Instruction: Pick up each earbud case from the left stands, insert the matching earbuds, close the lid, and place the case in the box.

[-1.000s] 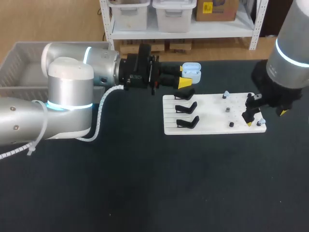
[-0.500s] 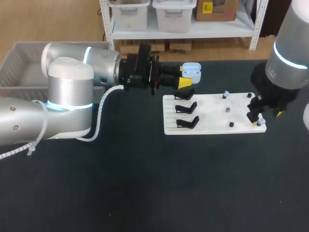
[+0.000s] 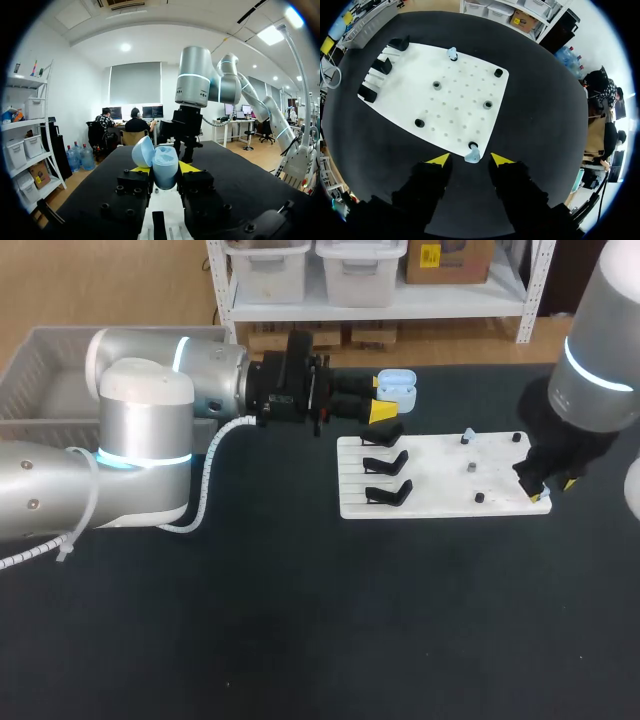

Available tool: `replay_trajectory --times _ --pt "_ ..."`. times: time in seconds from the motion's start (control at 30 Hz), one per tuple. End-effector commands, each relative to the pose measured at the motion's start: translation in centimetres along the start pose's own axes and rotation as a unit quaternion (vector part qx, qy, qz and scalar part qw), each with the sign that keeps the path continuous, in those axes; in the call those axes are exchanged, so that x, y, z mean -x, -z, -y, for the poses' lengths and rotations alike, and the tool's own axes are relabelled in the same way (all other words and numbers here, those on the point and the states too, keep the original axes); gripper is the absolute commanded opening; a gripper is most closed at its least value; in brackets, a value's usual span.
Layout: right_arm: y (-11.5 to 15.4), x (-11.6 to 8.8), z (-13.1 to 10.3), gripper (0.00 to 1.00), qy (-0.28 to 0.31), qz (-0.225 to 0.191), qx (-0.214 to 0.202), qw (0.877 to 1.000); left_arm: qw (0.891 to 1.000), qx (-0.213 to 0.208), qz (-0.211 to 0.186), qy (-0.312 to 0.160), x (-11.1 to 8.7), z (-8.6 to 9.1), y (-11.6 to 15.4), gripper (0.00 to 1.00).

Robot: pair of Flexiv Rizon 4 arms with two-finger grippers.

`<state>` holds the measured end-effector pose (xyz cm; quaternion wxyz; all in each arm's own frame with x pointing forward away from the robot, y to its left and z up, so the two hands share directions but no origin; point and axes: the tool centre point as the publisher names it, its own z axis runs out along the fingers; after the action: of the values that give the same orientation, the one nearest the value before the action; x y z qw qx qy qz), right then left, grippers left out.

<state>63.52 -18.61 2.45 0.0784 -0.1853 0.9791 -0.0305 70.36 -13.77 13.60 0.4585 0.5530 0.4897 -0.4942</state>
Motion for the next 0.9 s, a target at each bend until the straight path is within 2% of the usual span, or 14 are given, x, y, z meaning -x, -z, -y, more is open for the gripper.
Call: replay_trajectory --times 0.03,0.37,0.47,0.9 --pt "-0.46 0.12 -0.09 0.46 0.000 0.000 -0.004 1.000 1.000 0.000 0.000 0.000 -0.03 -0.02 0.00 0.00" --pt "-0.81 0.19 -0.04 0.41 0.002 -0.002 -0.016 1.000 1.000 0.000 0.000 0.000 -0.03 -0.02 0.00 0.00" --pt "-0.88 0.24 -0.02 0.31 -0.001 -0.002 -0.019 1.000 1.000 0.000 0.000 0.000 -0.03 -0.02 0.00 0.00" --pt "-1.27 0.31 0.16 0.32 -0.002 -0.003 -0.025 1.000 1.000 0.000 0.000 0.000 -0.03 -0.02 0.00 0.00"
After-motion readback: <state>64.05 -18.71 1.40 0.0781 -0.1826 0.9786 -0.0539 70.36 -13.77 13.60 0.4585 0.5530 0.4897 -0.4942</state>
